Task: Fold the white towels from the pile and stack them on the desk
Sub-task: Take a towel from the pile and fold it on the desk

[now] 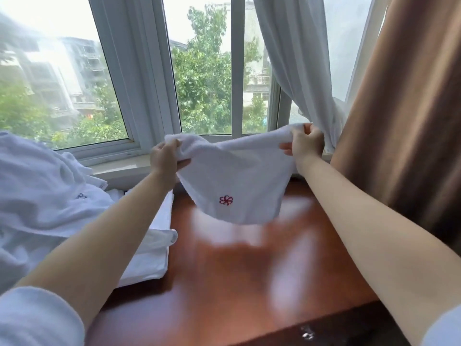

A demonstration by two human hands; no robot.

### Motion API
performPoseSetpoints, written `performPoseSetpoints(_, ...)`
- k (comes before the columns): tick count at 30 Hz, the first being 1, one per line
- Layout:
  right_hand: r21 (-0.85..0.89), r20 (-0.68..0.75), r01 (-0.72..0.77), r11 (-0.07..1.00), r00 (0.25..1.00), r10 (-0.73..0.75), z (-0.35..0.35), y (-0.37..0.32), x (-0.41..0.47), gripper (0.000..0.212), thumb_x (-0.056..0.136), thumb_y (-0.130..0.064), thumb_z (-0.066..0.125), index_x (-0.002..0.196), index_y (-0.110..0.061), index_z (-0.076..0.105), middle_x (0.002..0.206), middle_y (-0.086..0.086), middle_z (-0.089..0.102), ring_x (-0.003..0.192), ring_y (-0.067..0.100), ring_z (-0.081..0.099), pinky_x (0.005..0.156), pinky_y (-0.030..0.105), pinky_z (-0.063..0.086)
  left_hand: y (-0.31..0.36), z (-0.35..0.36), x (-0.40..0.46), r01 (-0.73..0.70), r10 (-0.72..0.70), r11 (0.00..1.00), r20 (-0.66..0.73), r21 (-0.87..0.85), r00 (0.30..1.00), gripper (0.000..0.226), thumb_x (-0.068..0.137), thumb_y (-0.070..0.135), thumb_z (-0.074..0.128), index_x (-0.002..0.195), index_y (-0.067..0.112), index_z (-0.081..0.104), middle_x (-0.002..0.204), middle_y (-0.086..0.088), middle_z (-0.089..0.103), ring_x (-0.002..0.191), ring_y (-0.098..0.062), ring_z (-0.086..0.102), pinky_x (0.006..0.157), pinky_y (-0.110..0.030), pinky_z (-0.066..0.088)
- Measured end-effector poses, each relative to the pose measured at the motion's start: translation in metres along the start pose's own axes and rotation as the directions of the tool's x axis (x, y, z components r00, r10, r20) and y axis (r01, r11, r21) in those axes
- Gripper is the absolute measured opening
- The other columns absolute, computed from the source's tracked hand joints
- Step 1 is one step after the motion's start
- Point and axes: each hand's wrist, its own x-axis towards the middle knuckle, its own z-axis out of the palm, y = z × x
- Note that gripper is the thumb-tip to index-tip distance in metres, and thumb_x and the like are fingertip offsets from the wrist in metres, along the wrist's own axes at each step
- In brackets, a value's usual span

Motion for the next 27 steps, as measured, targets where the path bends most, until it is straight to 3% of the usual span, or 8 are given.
performPoseSetpoints(3,-0.161,-0.028,-0.079,0.984,0.997,0.076,-0.018,0.031,-0.012,0.006,0.085,-0.017,0.047,0.080,-0.018,0.049,0.076,0.003,0.060,0.037,0.014,0.060,0.034,0.020,0.042,-0.029,-0.028,-0.013,0.100,-0.100,0.957,-0.015,0.274,0.995,0.018,0.090,0.005,0.047,0.078,0.015,0.058,0.080,-0.007,0.057,0.063,-0.026,0.062,0.045,-0.031,0.057)
performPoseSetpoints(6,-0.288,0.013,-0.283,0.915,0.954,0.300,-0.047,0.094,-0.040,0.014,0.091,-0.008,0.047,0.099,-0.012,0.057,0.085,0.009,0.060,0.049,0.020,0.060,0.036,0.020,0.044,-0.089,-0.064,-0.043,0.285,-0.302,0.808,-0.054,0.516,0.952,0.025,0.088,-0.006,0.042,0.079,0.014,0.054,0.084,-0.013,0.058,0.061,-0.026,0.061,0.039,-0.019,0.047)
performPoseSetpoints(9,-0.621,0.062,-0.360,0.697,0.863,0.501,-0.080,0.167,-0.082,0.026,0.093,-0.005,0.050,0.117,0.000,0.060,0.098,0.013,0.064,0.074,0.028,0.064,0.047,0.022,0.046,-0.150,-0.099,-0.083,0.462,-0.467,0.695,-0.142,0.551,0.873,0.028,0.093,-0.006,0.035,0.077,0.013,0.049,0.070,-0.011,0.061,0.039,-0.012,0.054,0.034,-0.010,0.032)
performPoseSetpoints(11,-0.592,-0.051,-0.542,0.596,0.764,0.644,-0.100,0.207,-0.110,0.030,0.091,0.001,0.050,0.119,0.006,0.056,0.105,0.023,0.060,0.076,0.032,0.061,0.059,0.033,0.051,-0.181,-0.118,-0.103,0.518,-0.562,0.604,-0.136,0.606,0.816,0.023,0.091,-0.007,0.044,0.079,0.011,0.051,0.061,-0.008,0.060,0.039,-0.013,0.052,0.039,-0.013,0.034)
performPoseSetpoints(13,-0.590,-0.119,-0.625,0.511,0.694,0.710,-0.114,0.234,-0.129,0.032,0.090,0.000,0.050,0.121,0.006,0.053,0.109,0.027,0.060,0.080,0.034,0.061,0.069,0.040,0.054,-0.198,-0.127,-0.114,0.553,-0.628,0.552,-0.125,0.624,0.768,0.015,0.088,-0.006,0.051,0.091,0.007,0.057,0.071,-0.009,0.056,0.049,-0.016,0.053,0.047,-0.016,0.041)
performPoseSetpoints(17,-0.620,-0.151,-0.581,0.527,0.747,0.647,-0.114,0.249,-0.138,0.031,0.086,-0.003,0.051,0.115,0.008,0.056,0.104,0.028,0.063,0.091,0.040,0.066,0.080,0.046,0.057,-0.218,-0.117,-0.110,0.526,-0.612,0.589,-0.086,0.613,0.786,0.024,0.088,0.004,0.061,0.111,0.010,0.056,0.084,-0.008,0.056,0.061,-0.016,0.051,0.071,-0.028,0.046)
performPoseSetpoints(24,-0.685,-0.100,-0.500,0.530,0.785,0.612,-0.093,0.261,-0.130,0.039,0.088,-0.015,0.047,0.124,-0.003,0.052,0.120,0.020,0.057,0.101,0.041,0.060,0.085,0.046,0.054,-0.237,-0.097,-0.088,0.552,-0.640,0.616,-0.052,0.561,0.767,0.021,0.082,0.012,0.071,0.099,0.011,0.058,0.092,-0.009,0.057,0.071,-0.020,0.051,0.052,-0.023,0.040)
performPoseSetpoints(27,-0.699,-0.131,-0.488,0.523,0.806,0.577,-0.094,0.261,-0.118,0.036,0.090,-0.010,0.047,0.123,0.000,0.055,0.121,0.022,0.058,0.106,0.040,0.059,0.088,0.041,0.051,-0.231,-0.099,-0.080,0.446,-0.517,0.724,-0.015,0.526,0.856,0.020,0.076,0.008,0.066,0.095,0.010,0.059,0.084,-0.012,0.059,0.057,-0.019,0.049,0.047,-0.023,0.037)
